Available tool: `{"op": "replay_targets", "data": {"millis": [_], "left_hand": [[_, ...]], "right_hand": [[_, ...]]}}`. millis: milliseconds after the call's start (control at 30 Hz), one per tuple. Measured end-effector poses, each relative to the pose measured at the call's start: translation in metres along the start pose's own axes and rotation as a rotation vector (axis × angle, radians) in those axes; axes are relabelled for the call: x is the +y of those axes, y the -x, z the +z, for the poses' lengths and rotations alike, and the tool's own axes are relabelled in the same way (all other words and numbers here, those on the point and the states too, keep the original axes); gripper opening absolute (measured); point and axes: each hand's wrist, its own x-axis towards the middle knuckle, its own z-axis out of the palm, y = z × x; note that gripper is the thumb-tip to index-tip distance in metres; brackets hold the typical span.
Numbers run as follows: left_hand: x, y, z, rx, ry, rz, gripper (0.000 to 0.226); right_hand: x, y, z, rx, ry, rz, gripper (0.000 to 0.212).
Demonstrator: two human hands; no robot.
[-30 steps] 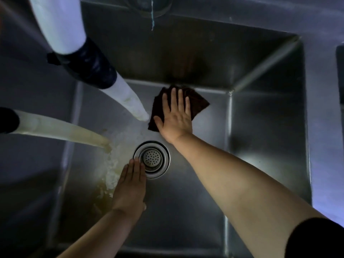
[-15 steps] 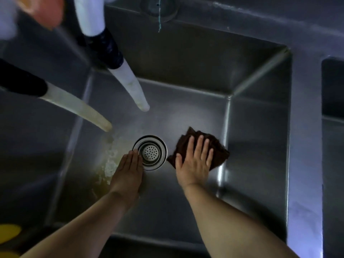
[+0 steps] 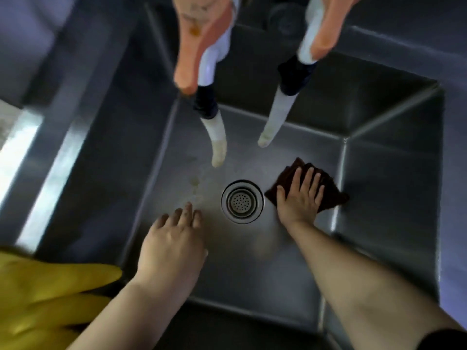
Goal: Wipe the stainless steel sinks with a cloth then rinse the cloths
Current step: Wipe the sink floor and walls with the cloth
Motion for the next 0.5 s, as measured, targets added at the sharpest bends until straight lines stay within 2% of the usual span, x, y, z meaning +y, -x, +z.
{"op": "replay_targets", "data": {"millis": [200, 333, 433, 500], "left_hand": [[-0.03, 0.023, 0.013, 0.024, 0.042, -0.04, 0.071], [-0.036, 0.023, 0.023, -0.1, 0.072, -0.079, 0.071], [-0.04, 0.022, 0.023, -0.081, 0.121, -0.088, 0.067], [-0.044, 0.02, 0.03, 0.007, 0.186, -0.078, 0.06]], "right_hand": [[-0.057, -0.041, 0.001, 0.042, -0.001, -0.088, 0.073], [-0.095, -0.04, 0.008, 0.075, 0.072, -0.233, 0.072], [-0.118, -0.031, 0.013, 0.064, 0.121, -0.35, 0.071], [-0.132, -0.02, 0.016, 0.05, 0.123, -0.451, 0.072]]}}
